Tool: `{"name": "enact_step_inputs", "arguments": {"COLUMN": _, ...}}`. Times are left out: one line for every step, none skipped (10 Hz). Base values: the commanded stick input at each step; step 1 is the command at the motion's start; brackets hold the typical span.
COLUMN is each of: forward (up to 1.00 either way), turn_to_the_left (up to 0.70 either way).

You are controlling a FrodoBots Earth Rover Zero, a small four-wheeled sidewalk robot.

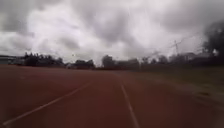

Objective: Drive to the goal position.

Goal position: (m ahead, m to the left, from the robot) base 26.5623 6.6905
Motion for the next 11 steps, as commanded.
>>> {"name": "enact_step_inputs", "arguments": {"forward": 0.70, "turn_to_the_left": 0.00}}
{"name": "enact_step_inputs", "arguments": {"forward": 0.70, "turn_to_the_left": 0.00}}
{"name": "enact_step_inputs", "arguments": {"forward": 0.70, "turn_to_the_left": 0.00}}
{"name": "enact_step_inputs", "arguments": {"forward": 0.70, "turn_to_the_left": 0.00}}
{"name": "enact_step_inputs", "arguments": {"forward": 0.70, "turn_to_the_left": 0.00}}
{"name": "enact_step_inputs", "arguments": {"forward": 0.70, "turn_to_the_left": 0.00}}
{"name": "enact_step_inputs", "arguments": {"forward": 0.70, "turn_to_the_left": 0.00}}
{"name": "enact_step_inputs", "arguments": {"forward": 0.70, "turn_to_the_left": -0.05}}
{"name": "enact_step_inputs", "arguments": {"forward": 0.70, "turn_to_the_left": -0.16}}
{"name": "enact_step_inputs", "arguments": {"forward": 0.70, "turn_to_the_left": -0.24}}
{"name": "enact_step_inputs", "arguments": {"forward": 0.70, "turn_to_the_left": -0.24}}
